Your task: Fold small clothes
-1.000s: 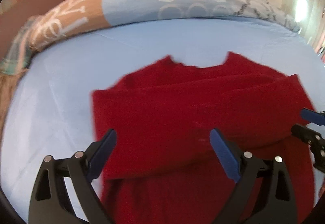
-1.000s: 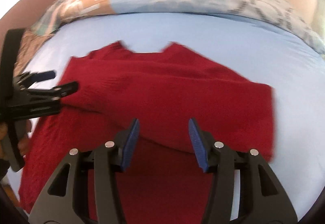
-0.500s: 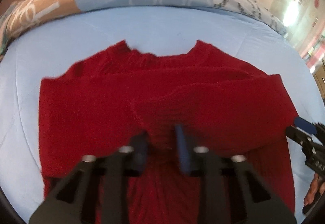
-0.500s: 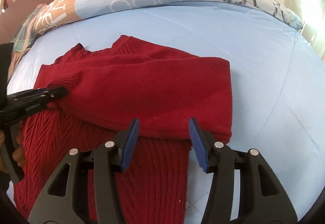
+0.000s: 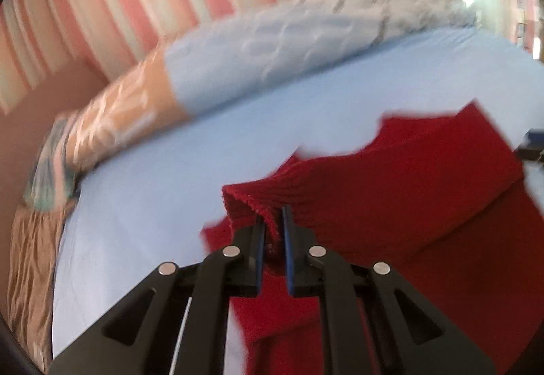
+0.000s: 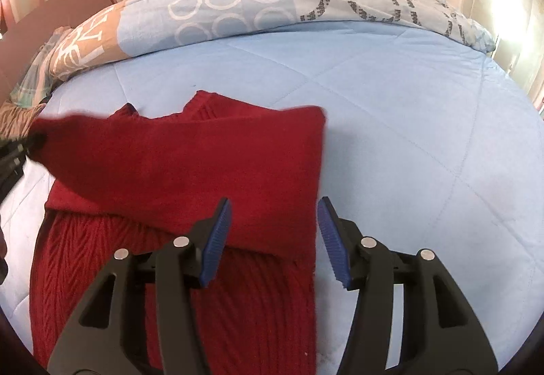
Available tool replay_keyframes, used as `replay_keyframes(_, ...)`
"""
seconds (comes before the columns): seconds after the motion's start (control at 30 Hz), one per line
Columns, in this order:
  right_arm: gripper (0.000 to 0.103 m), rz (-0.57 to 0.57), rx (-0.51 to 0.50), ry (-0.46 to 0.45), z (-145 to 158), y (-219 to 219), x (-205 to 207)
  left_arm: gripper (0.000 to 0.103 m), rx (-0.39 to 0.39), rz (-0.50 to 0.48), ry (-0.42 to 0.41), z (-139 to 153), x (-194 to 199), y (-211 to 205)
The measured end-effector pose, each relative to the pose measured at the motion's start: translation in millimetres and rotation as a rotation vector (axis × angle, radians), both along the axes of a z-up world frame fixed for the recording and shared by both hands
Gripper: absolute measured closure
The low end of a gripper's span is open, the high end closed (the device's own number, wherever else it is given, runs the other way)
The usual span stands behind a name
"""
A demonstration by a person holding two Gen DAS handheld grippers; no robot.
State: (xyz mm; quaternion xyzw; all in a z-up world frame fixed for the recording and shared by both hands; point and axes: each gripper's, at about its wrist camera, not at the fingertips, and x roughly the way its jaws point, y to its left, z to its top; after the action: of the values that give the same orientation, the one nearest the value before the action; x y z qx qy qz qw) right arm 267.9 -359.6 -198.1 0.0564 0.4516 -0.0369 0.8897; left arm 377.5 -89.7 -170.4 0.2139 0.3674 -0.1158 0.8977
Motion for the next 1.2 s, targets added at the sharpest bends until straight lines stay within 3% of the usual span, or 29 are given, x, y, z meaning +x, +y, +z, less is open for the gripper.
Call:
replay_keyframes(0.13,0.048,0.016,-0.012,0.022,-6.5,12.7,9.1,0.093,-0.084,0.093,0.169,-41.8,13.5,44.0)
replay_keyframes(0.23,0.048,0.031,-0.049,0.044,-11.6,22.3,15.6,0.091,-0.044,0.081,0.18,-56.9,9.1,38.7)
replay_keyframes(0.3,0.048,0.032,-0.068,0.053,-13.2,25.6,18.2,0.084,-0.022,0.095,0.167,-57.6,8.1,33.7)
replay_keyframes(0.33,0.048,0.031,-0.079,0.053,-13.0,26.7,19.0,0.061,-0.021,0.117,0.168,-55.6,8.5,34.9)
replay_keyframes(0.37,0.048,0.03,-0.087,0.051,-12.3,27.7,19.4,0.03,-0.027,0.141,0.162,-52.8,7.7,36.4)
replay_keyframes(0.43,0.045,0.03,-0.107,0.042,-11.1,30.0,18.6,0.019,-0.045,0.194,0.12,-41.4,1.5,45.5)
replay_keyframes(0.57,0.04,0.031,-0.165,0.036,-12.4,33.9,17.4,0.019,-0.146,0.28,0.137,-24.8,-2.7,65.2)
replay_keyframes(0.63,0.04,0.032,-0.16,0.052,-16.7,34.4,17.8,0.019,-0.226,0.265,0.18,-23.2,-2.1,65.7)
replay_keyframes(0.83,0.04,0.011,-0.19,0.125,-33.5,35.7,16.1,0.019,-0.074,0.259,0.216,-57.5,3.0,40.9)
replay_keyframes(1.0,0.039,0.008,-0.187,0.171,-49.9,28.5,18.6,0.017,-0.093,0.284,0.258,-71.0,11.6,44.4)
replay_keyframes(1.2,0.037,-0.003,-0.155,0.145,-41.3,26.0,17.8,0.018,-0.075,0.28,0.246,-66.3,10.9,42.4)
